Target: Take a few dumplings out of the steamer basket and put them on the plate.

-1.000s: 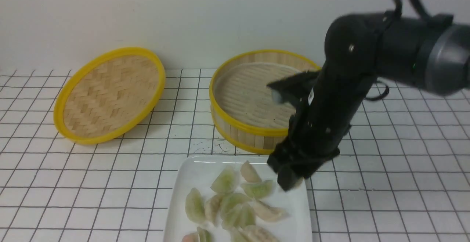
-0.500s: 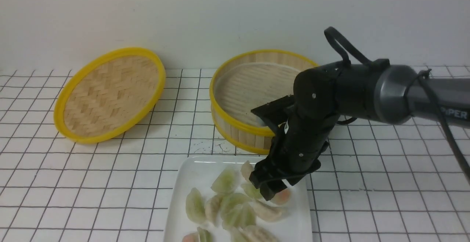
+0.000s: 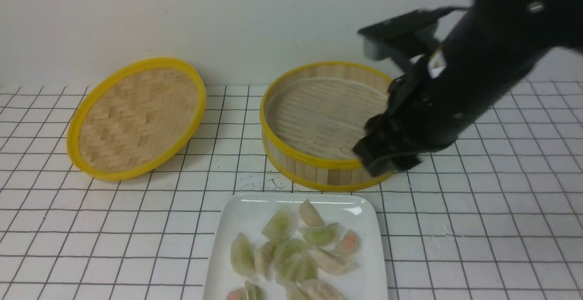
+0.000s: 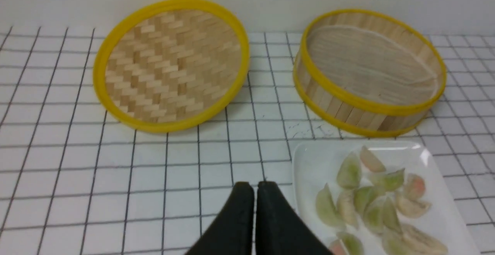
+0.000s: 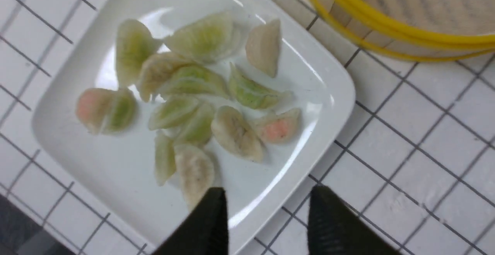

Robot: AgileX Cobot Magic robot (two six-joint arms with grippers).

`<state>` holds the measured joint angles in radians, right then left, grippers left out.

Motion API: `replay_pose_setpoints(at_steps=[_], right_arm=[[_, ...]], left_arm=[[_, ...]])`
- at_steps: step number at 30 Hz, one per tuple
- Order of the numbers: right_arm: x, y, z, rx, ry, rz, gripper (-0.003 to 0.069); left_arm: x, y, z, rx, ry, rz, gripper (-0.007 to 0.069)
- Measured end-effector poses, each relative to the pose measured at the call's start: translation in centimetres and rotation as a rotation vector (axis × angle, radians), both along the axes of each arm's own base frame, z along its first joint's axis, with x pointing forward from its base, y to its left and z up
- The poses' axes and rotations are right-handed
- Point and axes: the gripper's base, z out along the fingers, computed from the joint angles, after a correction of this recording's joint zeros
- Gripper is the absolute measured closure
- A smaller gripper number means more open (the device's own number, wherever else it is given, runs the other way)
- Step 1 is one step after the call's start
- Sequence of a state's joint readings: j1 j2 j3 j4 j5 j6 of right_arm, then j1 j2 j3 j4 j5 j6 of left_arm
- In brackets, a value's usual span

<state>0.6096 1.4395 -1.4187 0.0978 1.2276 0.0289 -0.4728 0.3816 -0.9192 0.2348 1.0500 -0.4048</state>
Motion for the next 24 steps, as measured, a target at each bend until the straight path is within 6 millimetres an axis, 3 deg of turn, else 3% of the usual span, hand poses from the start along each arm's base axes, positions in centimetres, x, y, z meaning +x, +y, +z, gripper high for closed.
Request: replay_pose_setpoints(at_steps=[3, 5, 6, 7, 9, 13, 17, 20, 24], right_arm=[[-4.9, -3.7, 3.4, 0.095, -0.118, -0.059, 0.0605], [-7.9, -5.9, 4.5, 0.194, -0.225, -0.105, 0.0648], [-8.1, -6.1, 4.3, 0.205, -0.241, -0.11, 0.0653], [-11.0, -8.3, 4.4, 0.307, -0.365, -0.136, 0.0664], [-13.5, -10.3, 3.8, 0.412, -0.529, -0.146, 0.0671], [-18.8, -14.4, 0.6, 0.595, -0.846, -0.144, 0.0672], [-21.0, -16.2, -3.1, 0.713, -0.929, -0.189, 0.0672], [-21.9, -17.1, -4.7, 0.749, -0.98, -0.224, 0.0672], [-22.1, -17.4, -4.8, 0.798, -0.985, -0.253, 0.0672]], left_arm=[[0.2, -0.2, 0.6, -0.005, -0.067, -0.02, 0.0631], [0.3, -0.3, 0.9, -0.005, -0.103, -0.029, 0.0631], [0.3, -0.3, 0.9, -0.005, -0.11, -0.03, 0.0631], [0.4, -0.3, 1.1, -0.005, -0.135, -0.033, 0.0631], [0.5, -0.4, 1.2, -0.005, -0.164, -0.037, 0.0631], [1.1, -0.8, 0.9, -0.01, -0.202, -0.052, 0.0631], [1.7, -1.2, 0.2, -0.009, -0.225, -0.064, 0.0631], [2.1, -1.2, 0.1, 0.027, -0.272, -0.054, 0.0631], [2.2, -1.1, 0.3, 0.041, -0.303, -0.048, 0.0631]])
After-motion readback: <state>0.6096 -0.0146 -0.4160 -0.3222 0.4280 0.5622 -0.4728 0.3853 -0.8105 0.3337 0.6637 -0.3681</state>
